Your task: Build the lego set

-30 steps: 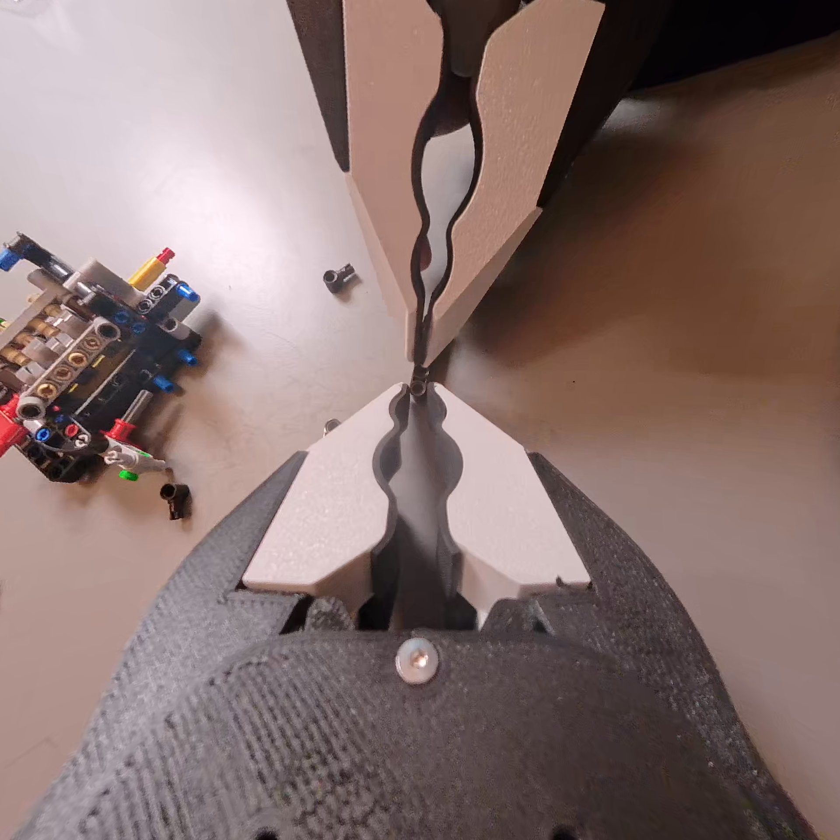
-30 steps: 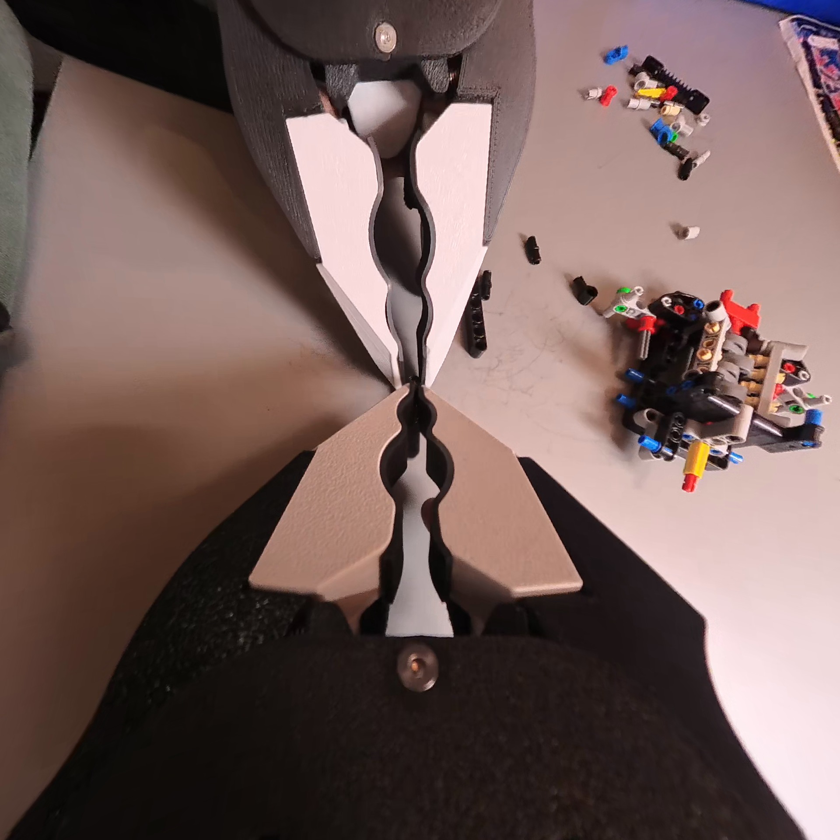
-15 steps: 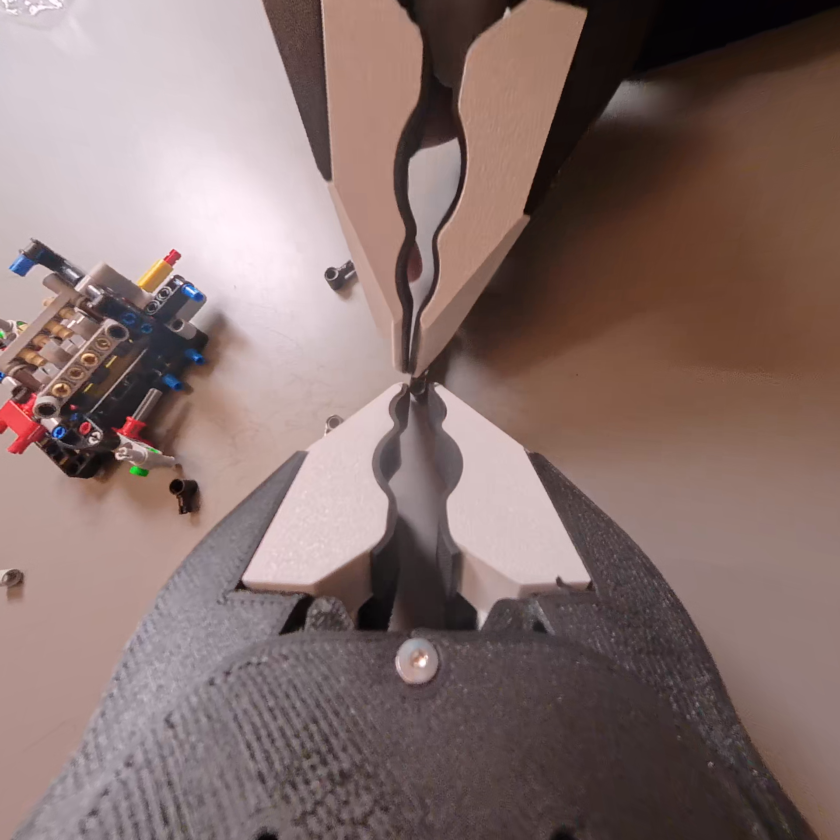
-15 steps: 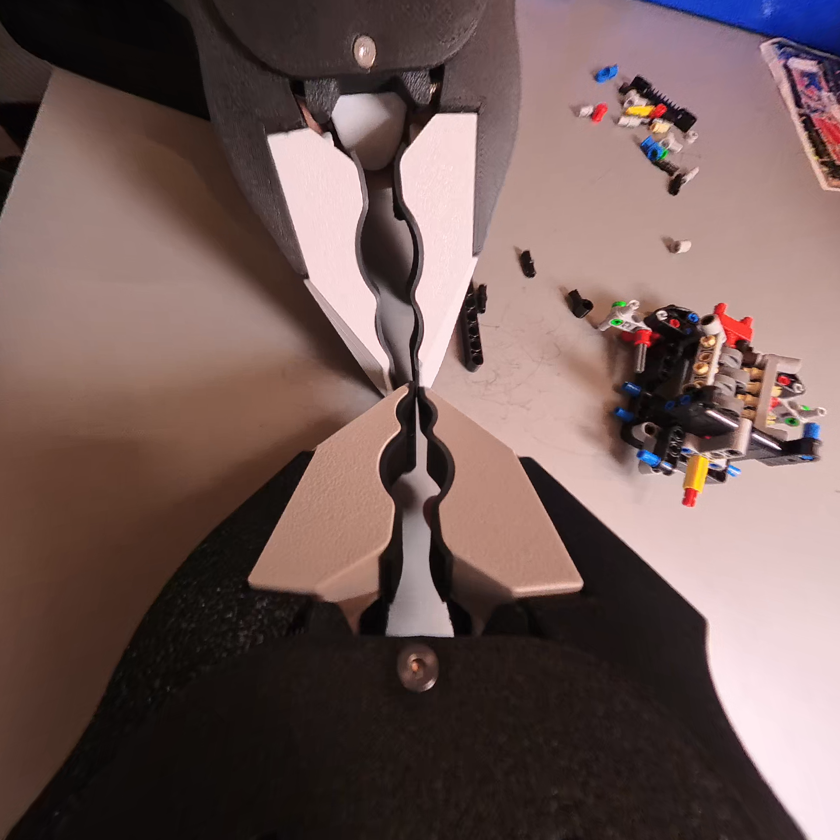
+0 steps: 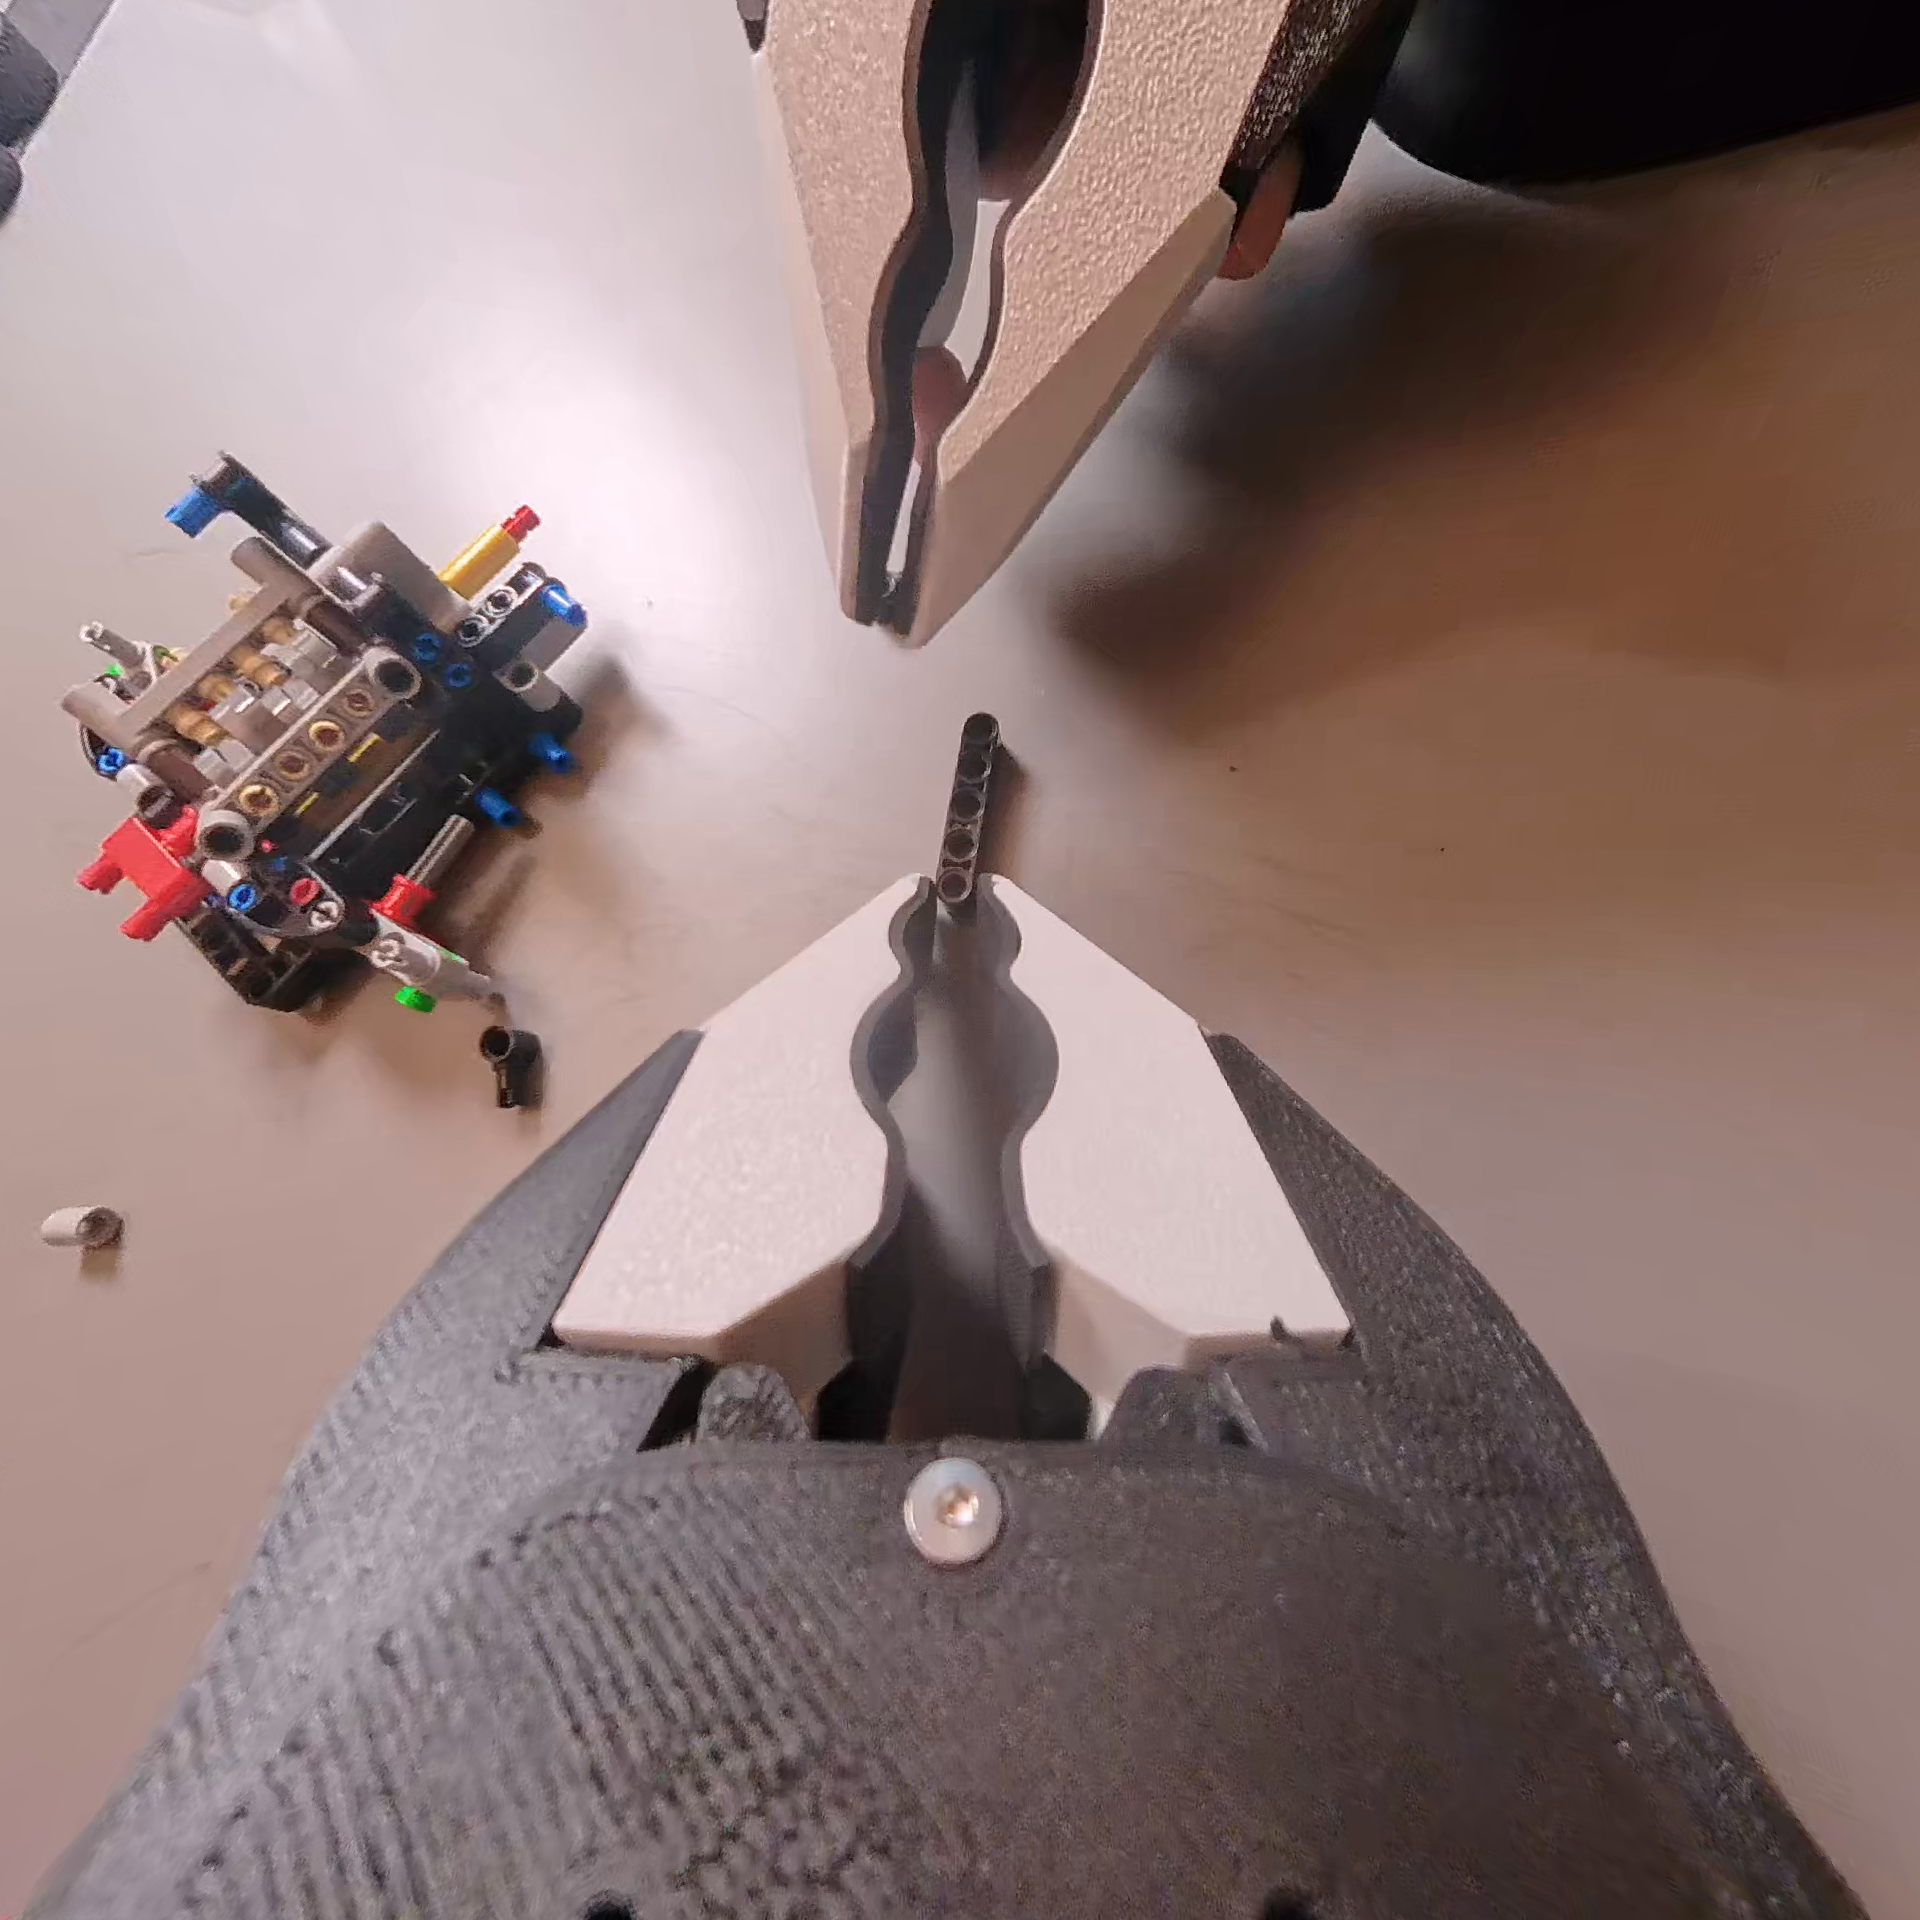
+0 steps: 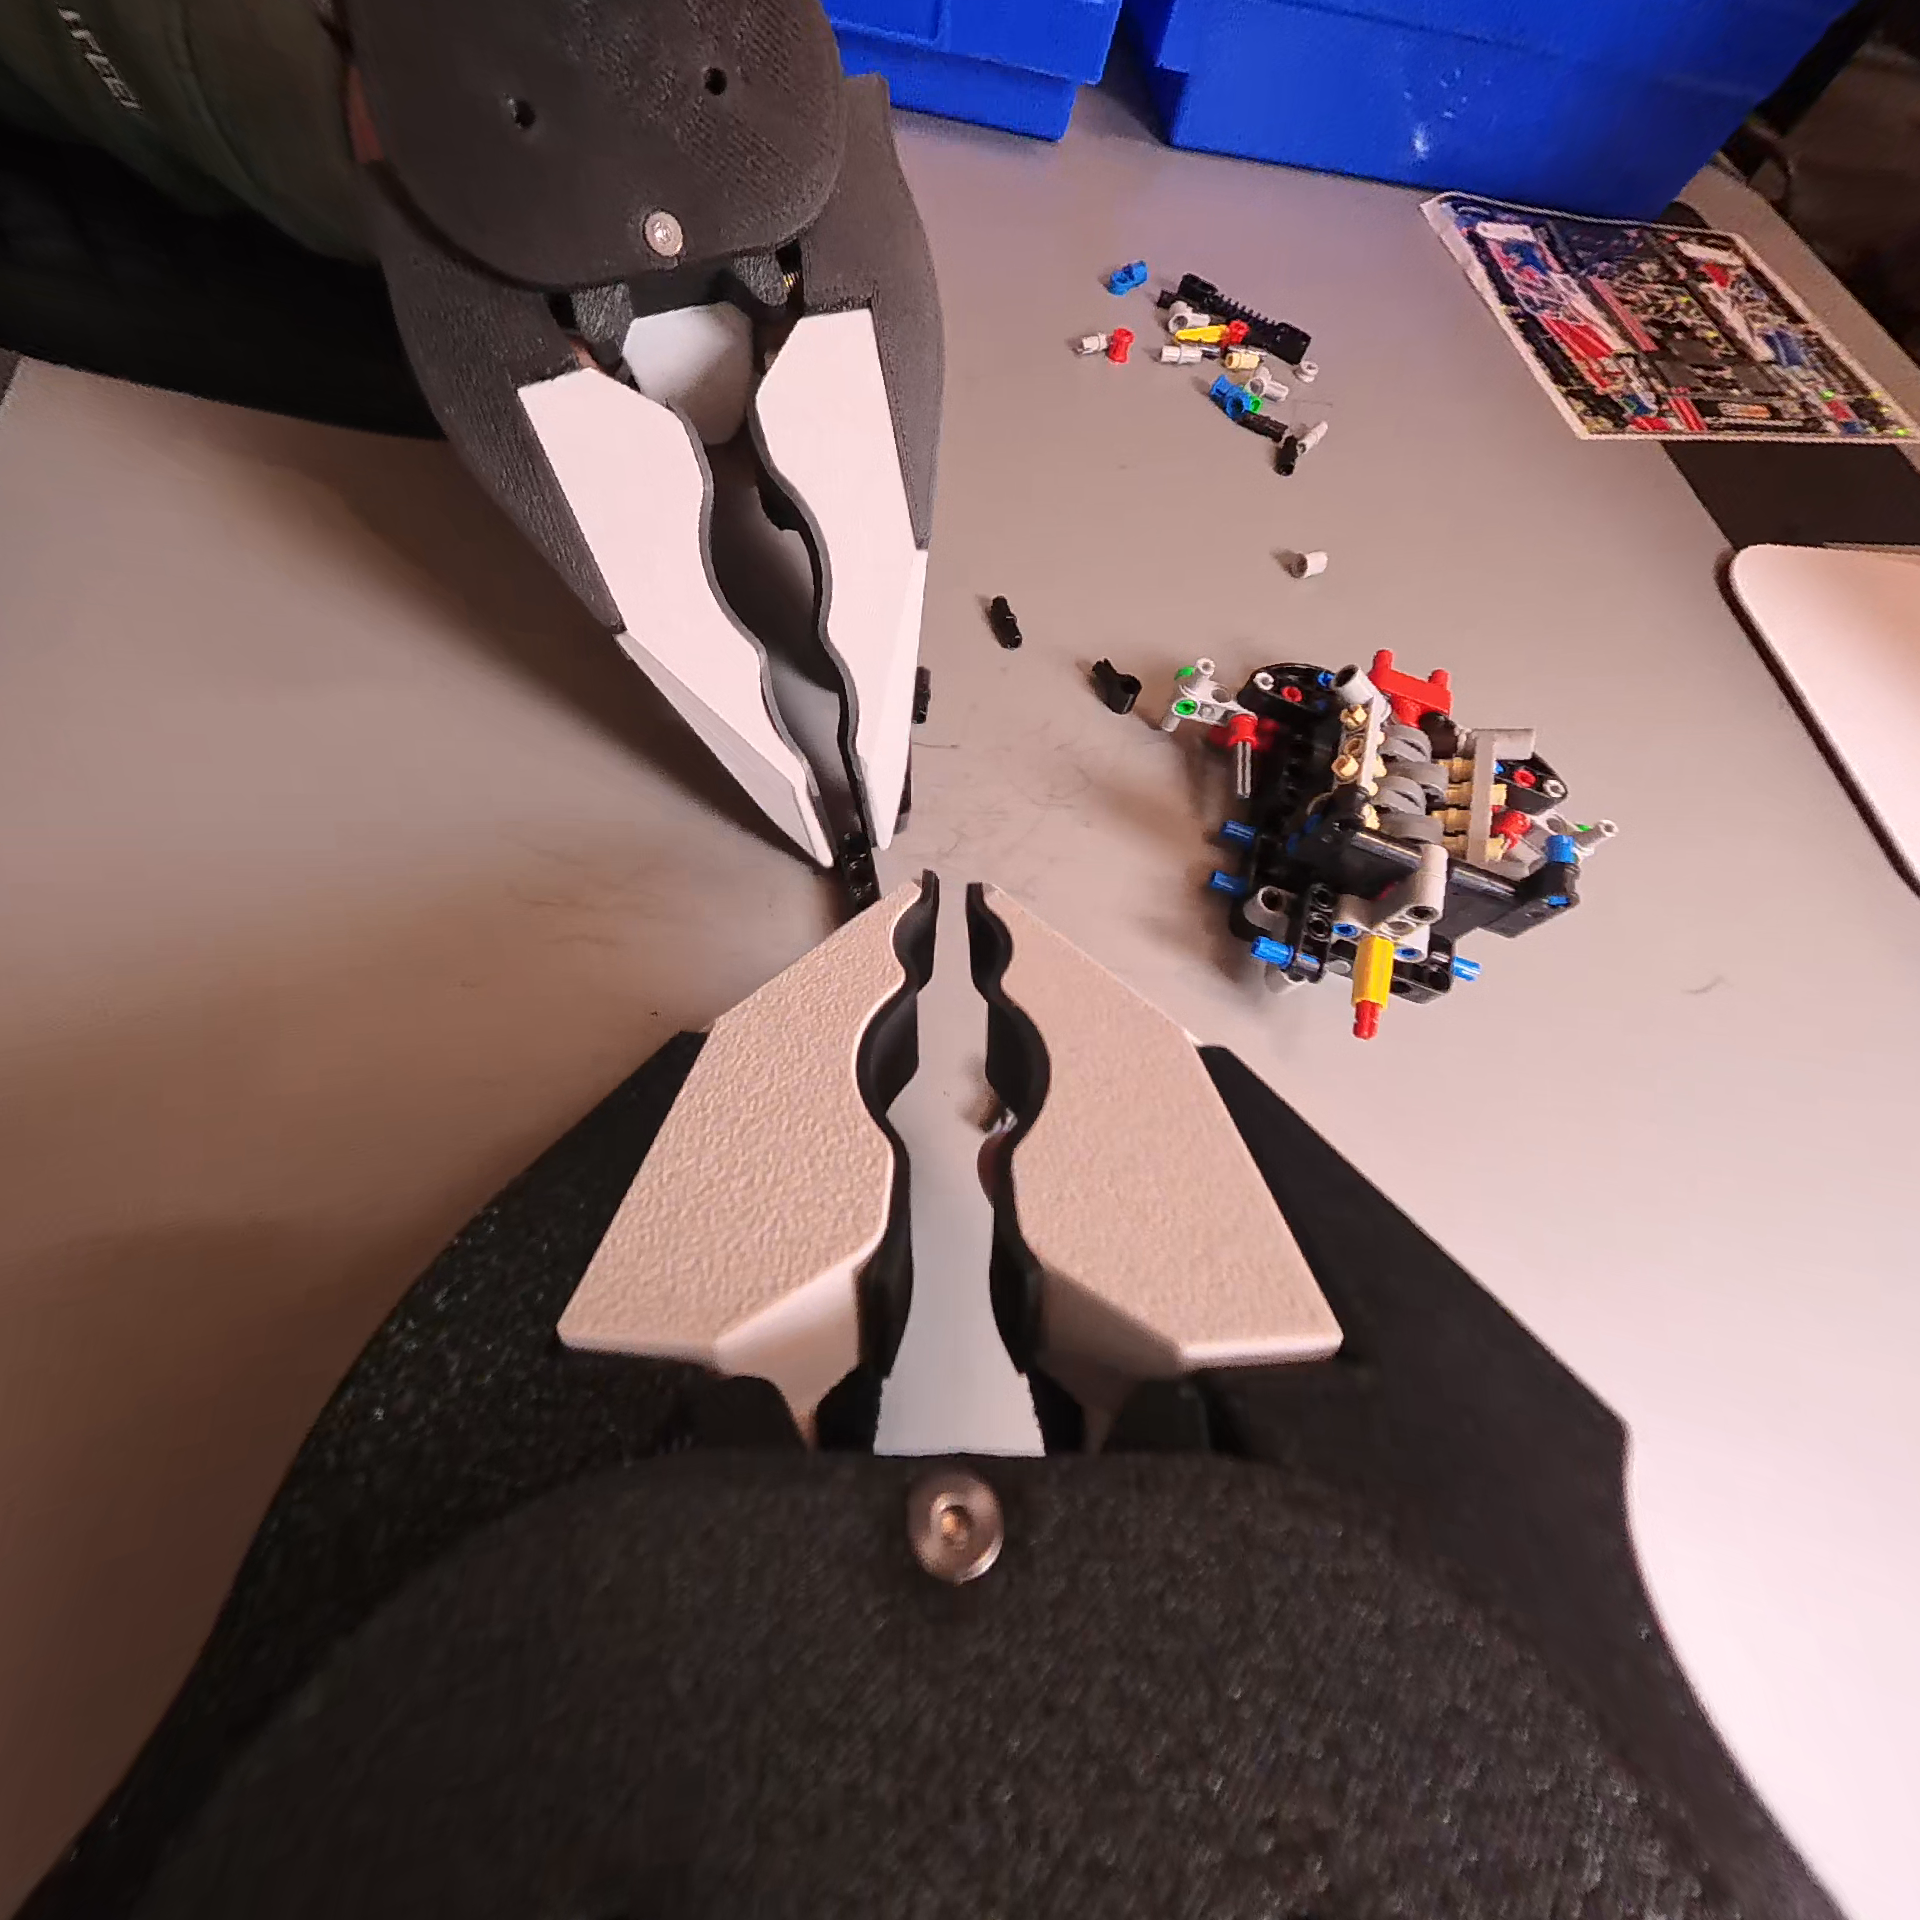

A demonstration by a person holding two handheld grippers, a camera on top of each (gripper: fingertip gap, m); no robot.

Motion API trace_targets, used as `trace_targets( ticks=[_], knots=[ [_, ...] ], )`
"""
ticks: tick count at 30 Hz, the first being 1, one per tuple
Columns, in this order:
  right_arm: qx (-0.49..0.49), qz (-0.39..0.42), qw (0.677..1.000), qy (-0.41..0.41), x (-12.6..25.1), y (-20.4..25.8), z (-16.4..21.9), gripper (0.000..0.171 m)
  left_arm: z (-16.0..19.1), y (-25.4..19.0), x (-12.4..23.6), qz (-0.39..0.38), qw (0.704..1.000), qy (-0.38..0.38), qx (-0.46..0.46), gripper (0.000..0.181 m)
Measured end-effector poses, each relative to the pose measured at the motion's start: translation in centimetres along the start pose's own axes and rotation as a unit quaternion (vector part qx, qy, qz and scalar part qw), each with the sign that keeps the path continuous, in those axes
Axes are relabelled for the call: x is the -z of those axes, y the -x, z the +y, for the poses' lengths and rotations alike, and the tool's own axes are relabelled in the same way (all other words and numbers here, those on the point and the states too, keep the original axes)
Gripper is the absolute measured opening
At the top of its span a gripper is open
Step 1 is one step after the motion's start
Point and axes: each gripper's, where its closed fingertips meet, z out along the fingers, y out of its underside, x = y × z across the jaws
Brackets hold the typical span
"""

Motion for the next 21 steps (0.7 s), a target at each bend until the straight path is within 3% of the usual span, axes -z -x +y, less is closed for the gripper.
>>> trace_targets(
  ticks=[15,21],
  knots=[
    [0.009,0.015,1.000,-0.013,0.8,-0.4,0.0,0.006,0.0,0.8,-0.1,-0.019,1.000,-0.010,-0.008,0.011],
    [0.004,0.020,1.000,-0.012,1.0,-0.8,0.3,0.007,-1.1,1.3,1.2,-0.016,0.998,-0.052,-0.010,0.017]
  ],
)
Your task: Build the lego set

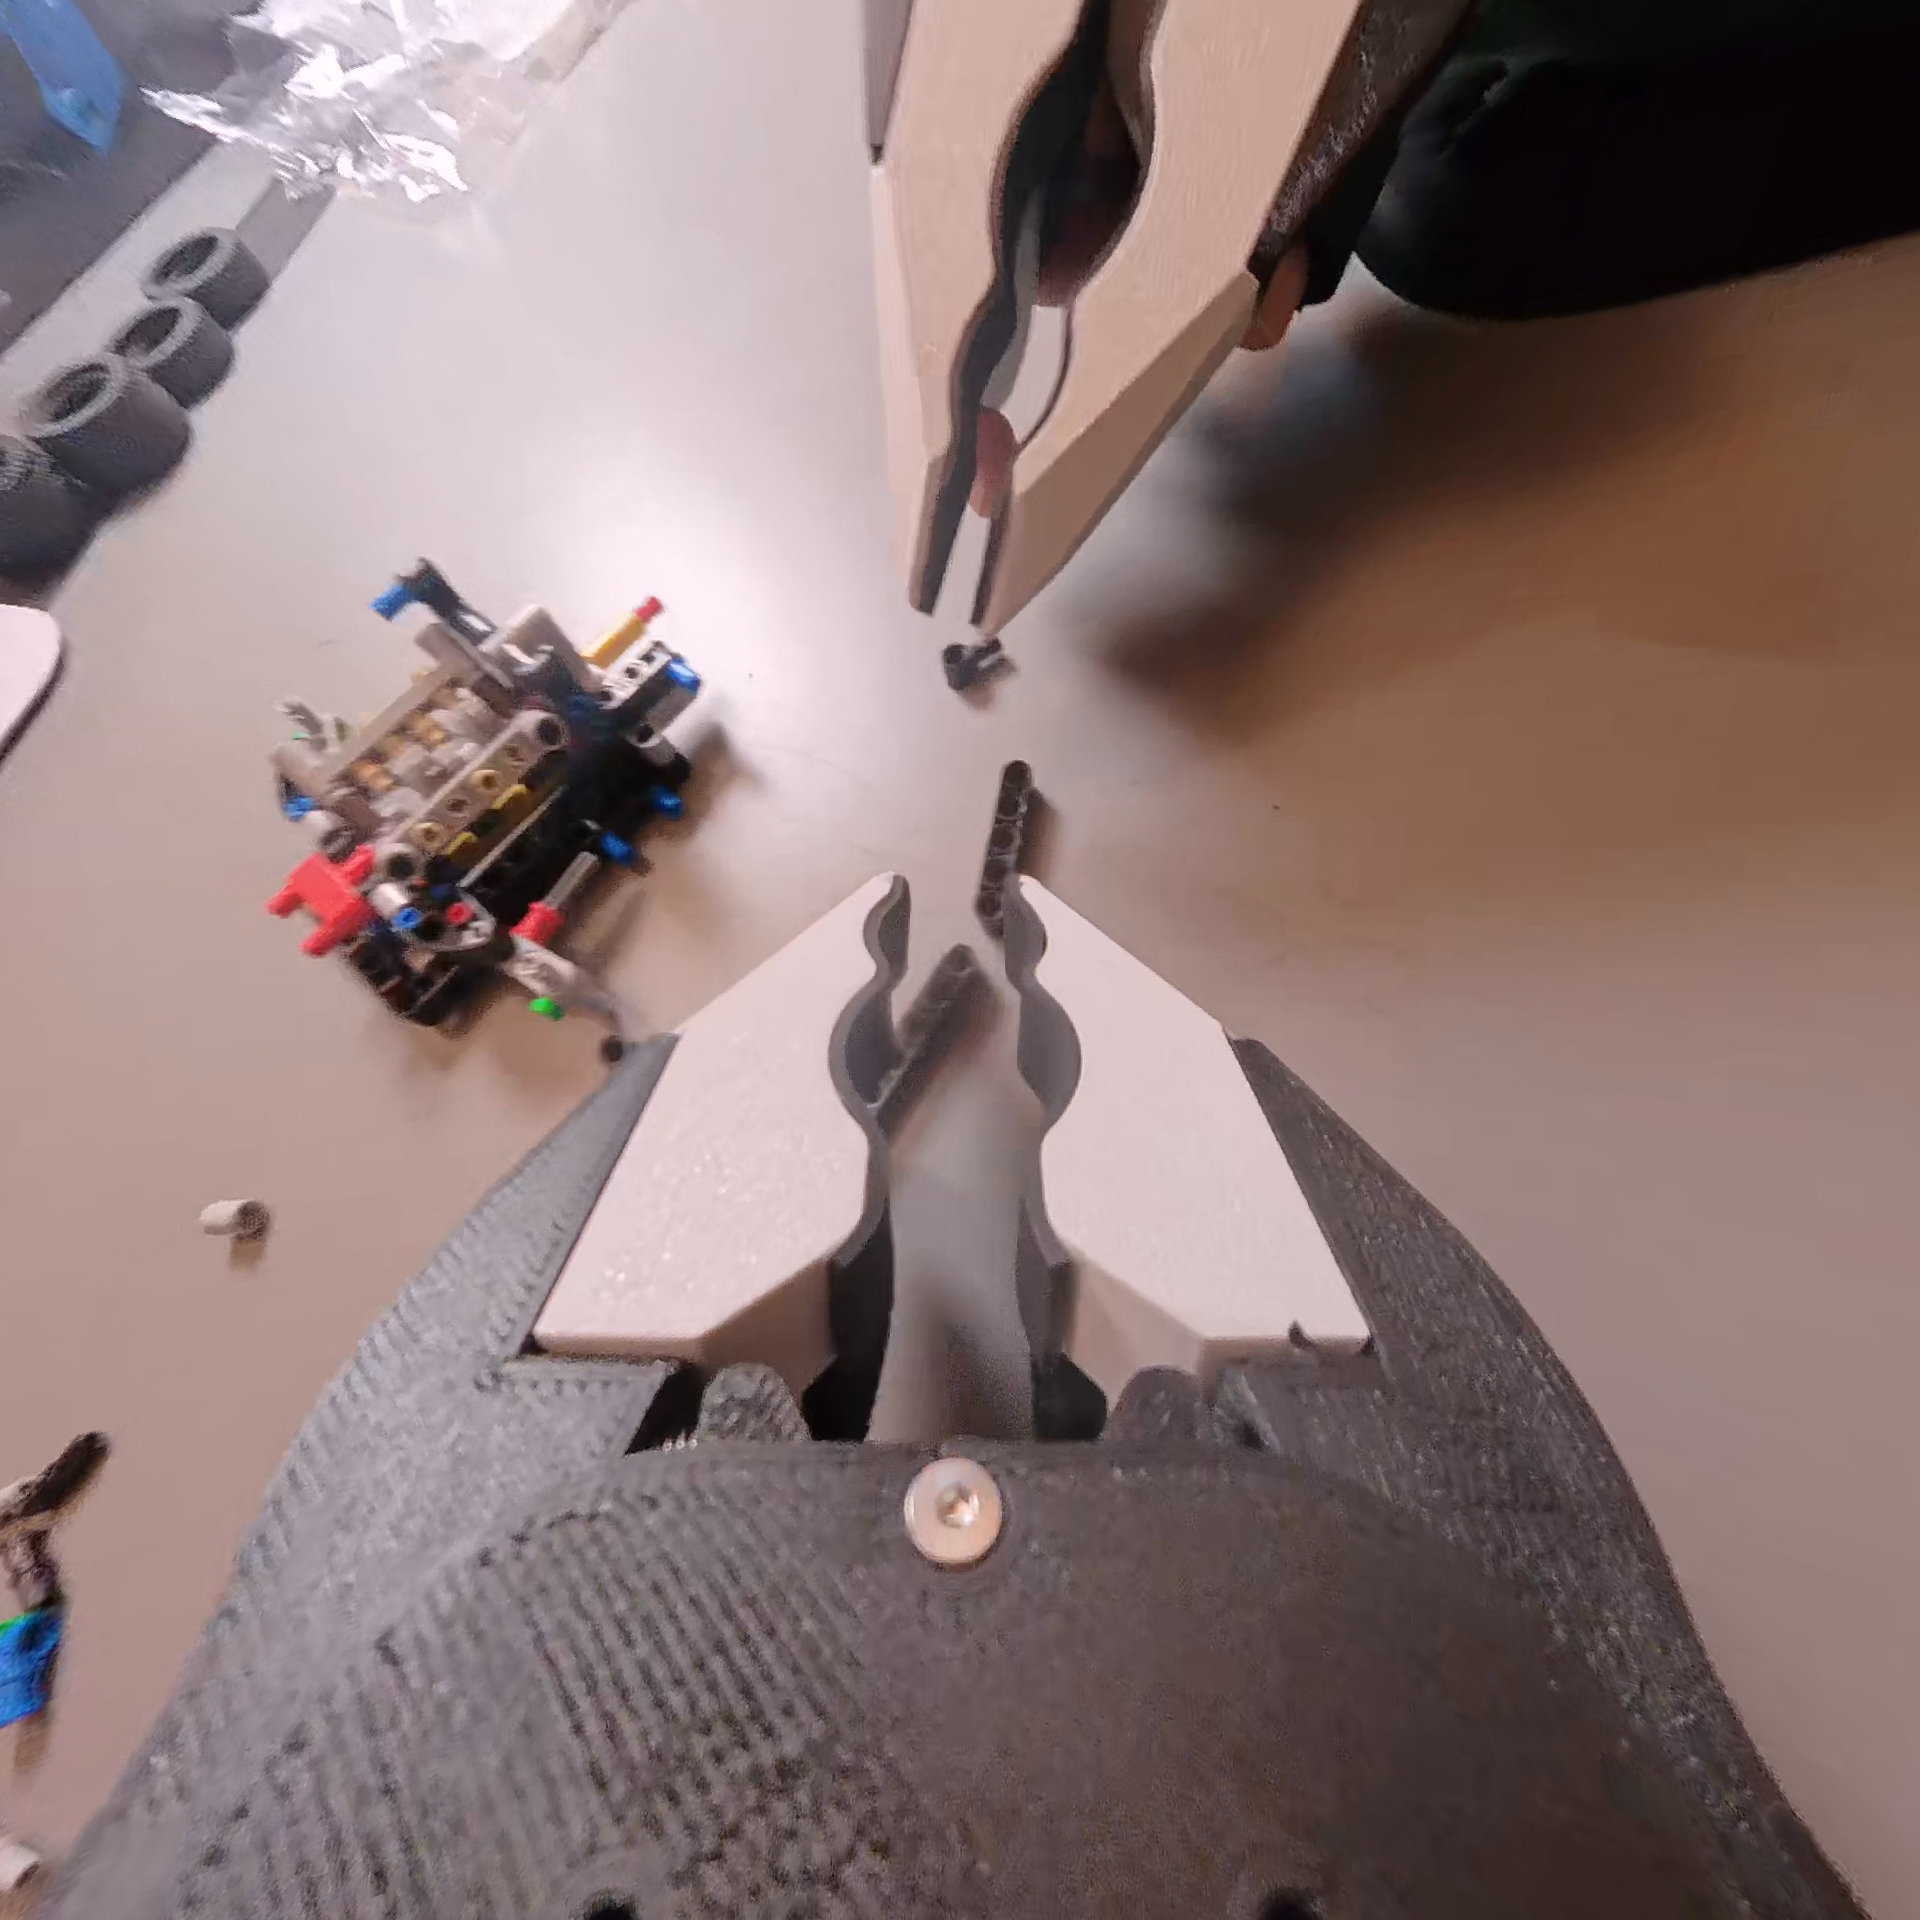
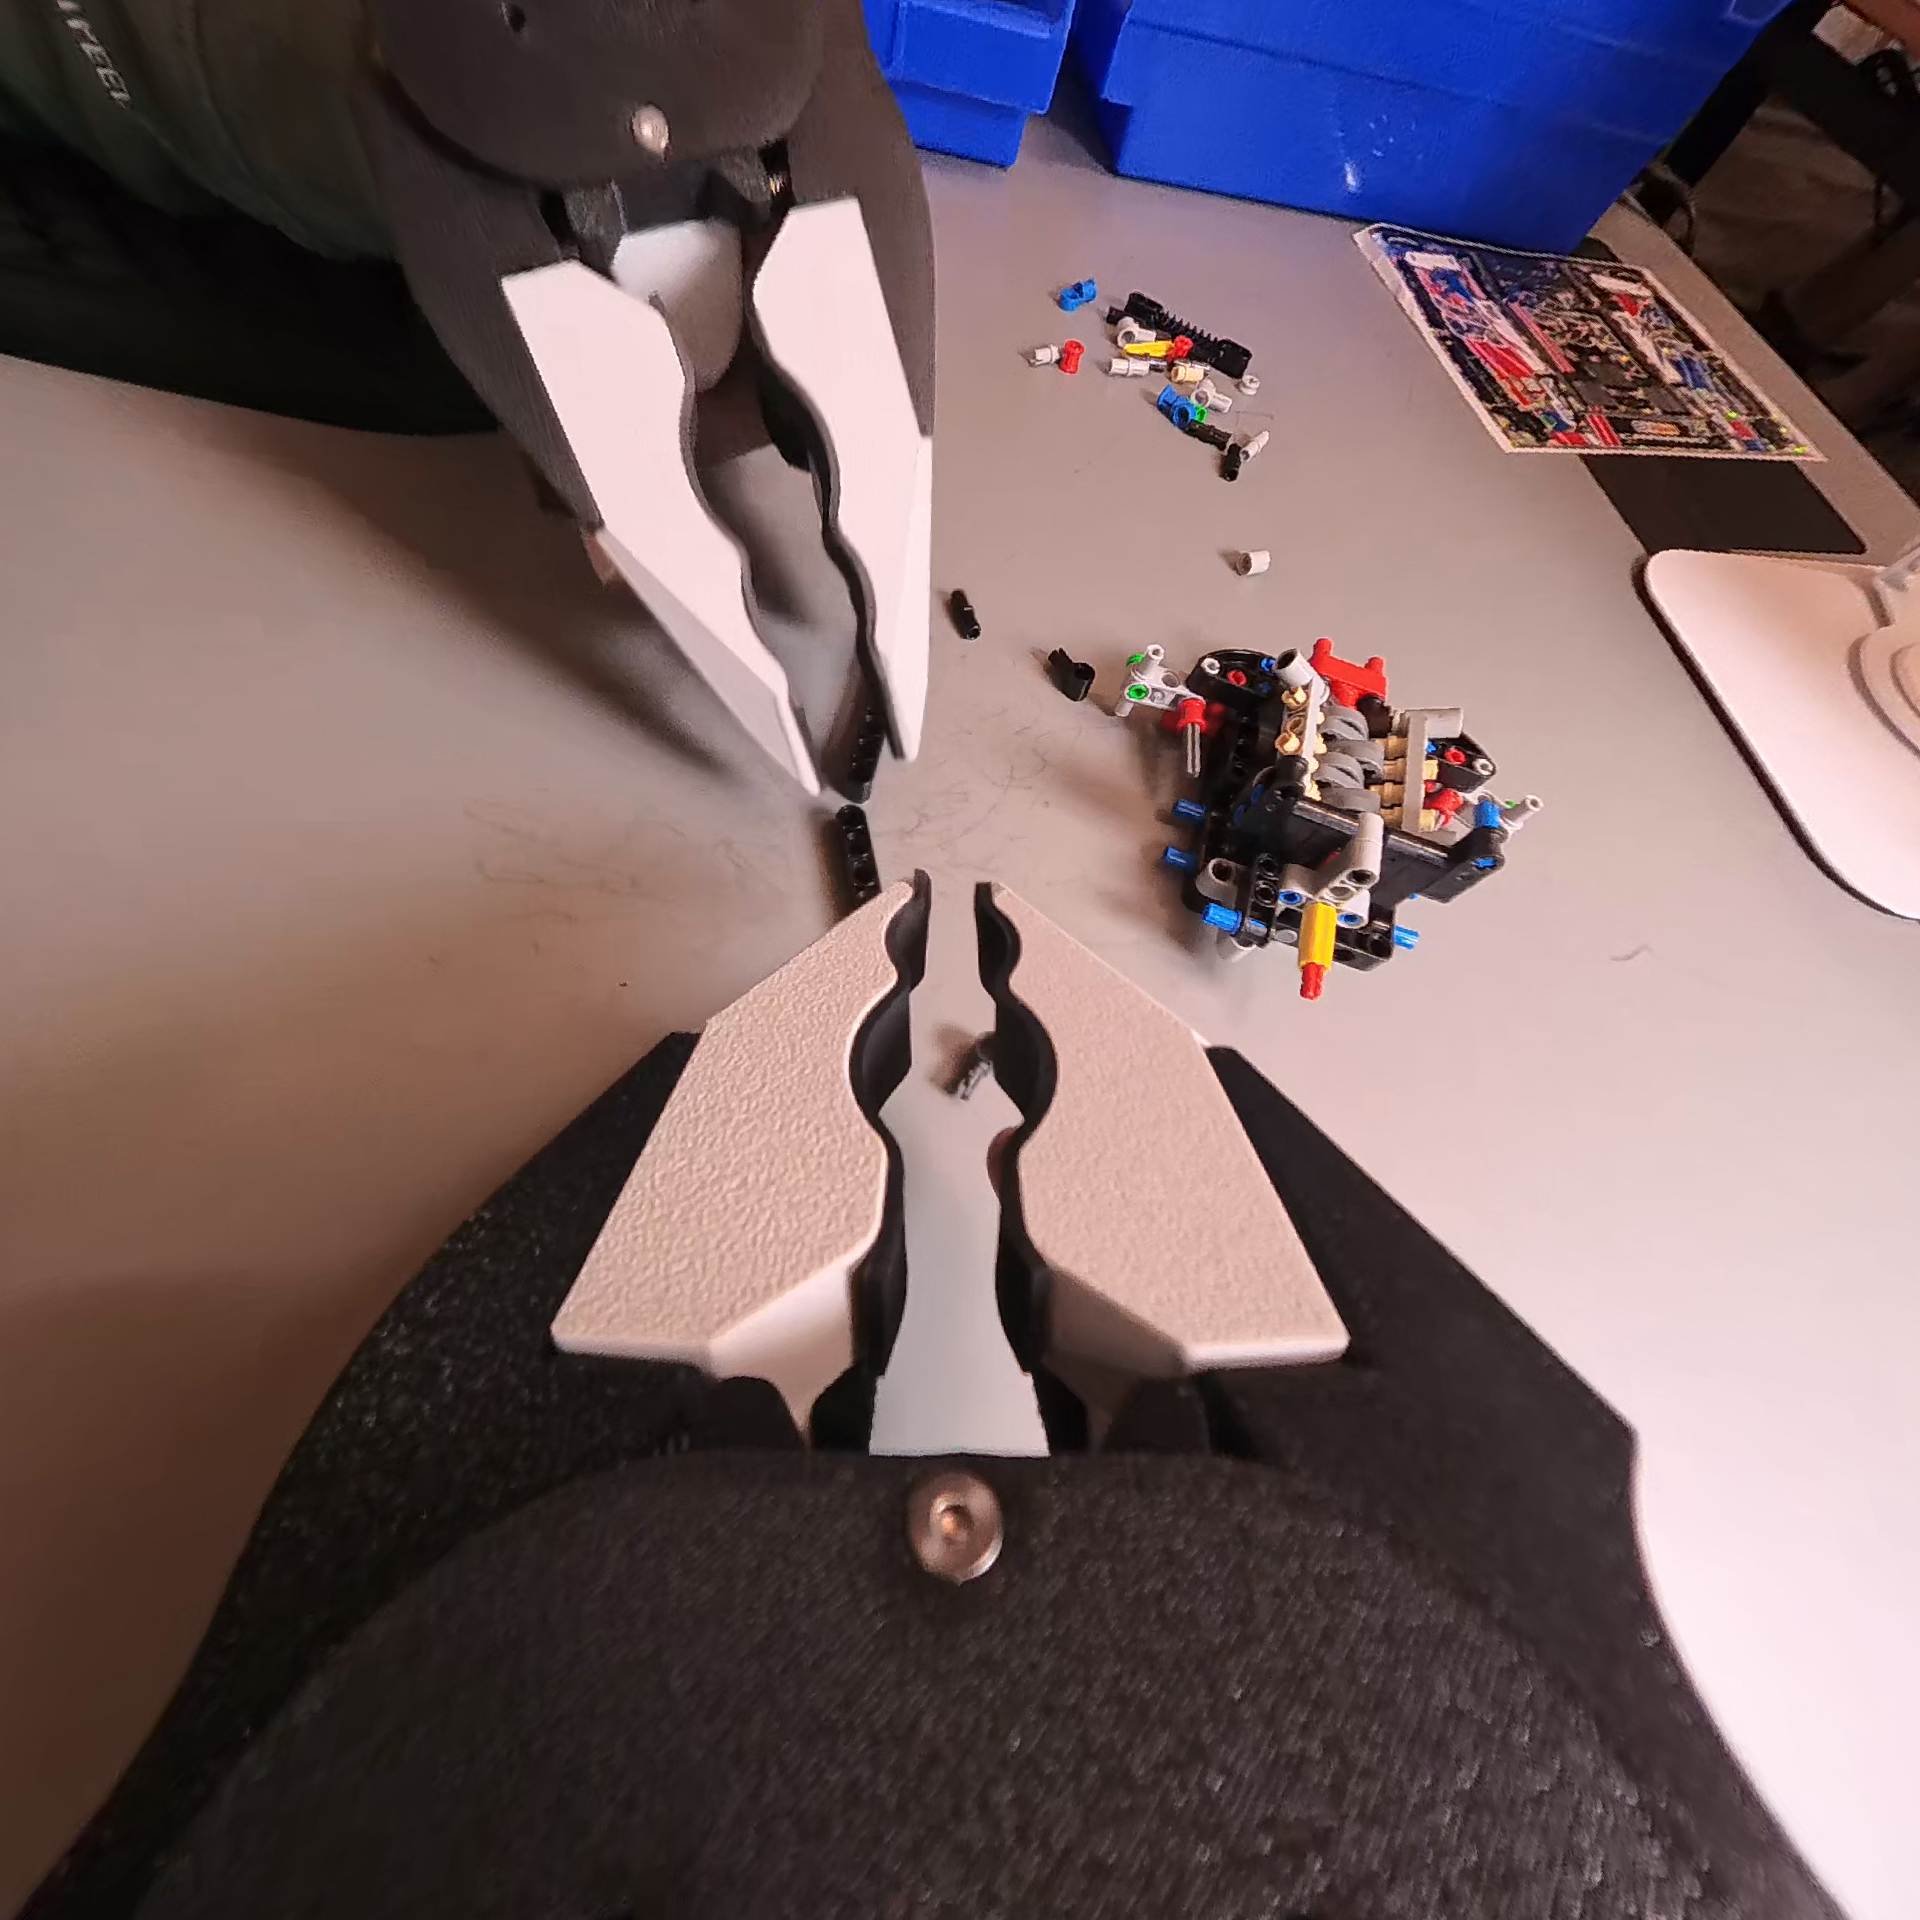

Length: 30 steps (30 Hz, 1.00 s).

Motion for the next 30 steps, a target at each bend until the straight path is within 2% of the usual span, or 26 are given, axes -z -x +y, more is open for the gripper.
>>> trace_targets(
  ticks=[5,8,15,21,27,30],
  knots=[
    [-0.006,0.023,1.000,0.003,0.6,-1.2,0.2,0.007,0.8,3.9,2.2,-0.043,0.998,-0.015,0.037,0.017],
    [-0.012,0.033,0.999,0.011,0.9,-1.8,0.6,0.008,2.6,5.0,3.2,-0.028,0.998,0.001,0.060,0.019],
    [-0.018,0.038,0.999,0.033,0.8,-2.3,1.7,0.009,3.6,3.1,3.1,0.029,0.999,0.017,0.031,0.020],
    [-0.014,0.030,0.997,0.070,0.8,-2.2,3.1,0.012,4.2,1.7,2.1,0.037,0.998,0.044,-0.010,0.008],
    [-0.014,0.018,0.996,0.081,0.6,-1.8,3.6,0.014,4.0,1.5,2.1,0.032,0.998,0.048,-0.031,0.006],
    [-0.007,0.005,0.996,0.092,0.4,-1.2,4.0,0.014,3.3,1.2,2.8,0.045,0.998,0.026,-0.030,0.006]
  ],
)
